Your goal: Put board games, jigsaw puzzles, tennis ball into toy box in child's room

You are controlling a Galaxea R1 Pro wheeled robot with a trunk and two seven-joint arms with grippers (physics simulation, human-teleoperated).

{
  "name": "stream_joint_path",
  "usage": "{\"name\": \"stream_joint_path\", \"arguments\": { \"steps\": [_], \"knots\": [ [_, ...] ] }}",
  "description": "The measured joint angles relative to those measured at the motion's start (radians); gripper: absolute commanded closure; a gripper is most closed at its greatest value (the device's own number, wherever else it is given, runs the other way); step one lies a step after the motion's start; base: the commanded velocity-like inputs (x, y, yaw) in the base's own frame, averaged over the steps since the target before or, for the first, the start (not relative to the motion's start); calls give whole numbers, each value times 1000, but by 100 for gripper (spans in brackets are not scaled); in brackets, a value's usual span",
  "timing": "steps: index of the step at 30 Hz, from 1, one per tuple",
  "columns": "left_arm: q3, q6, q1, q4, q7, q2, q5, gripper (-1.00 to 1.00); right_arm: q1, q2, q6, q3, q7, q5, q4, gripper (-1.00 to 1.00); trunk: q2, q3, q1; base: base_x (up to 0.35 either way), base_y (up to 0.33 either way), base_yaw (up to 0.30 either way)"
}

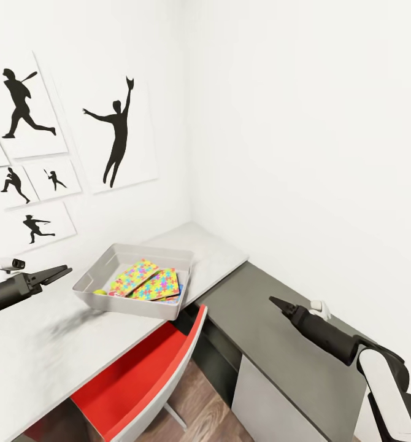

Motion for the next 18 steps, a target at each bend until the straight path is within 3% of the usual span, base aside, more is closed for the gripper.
{"name": "stream_joint_path", "arguments": {
  "steps": [11,18],
  "knots": [
    [0,0,0,0,0,0,0,-100,-1,0,0,0,0,0,0,-100,0,0,0,0,0,-3],
    [0,0,0,0,0,0,-1,-100,-1,0,0,-3,2,-1,-1,-100,0,6,0,-120,37,-164]
  ]
}}
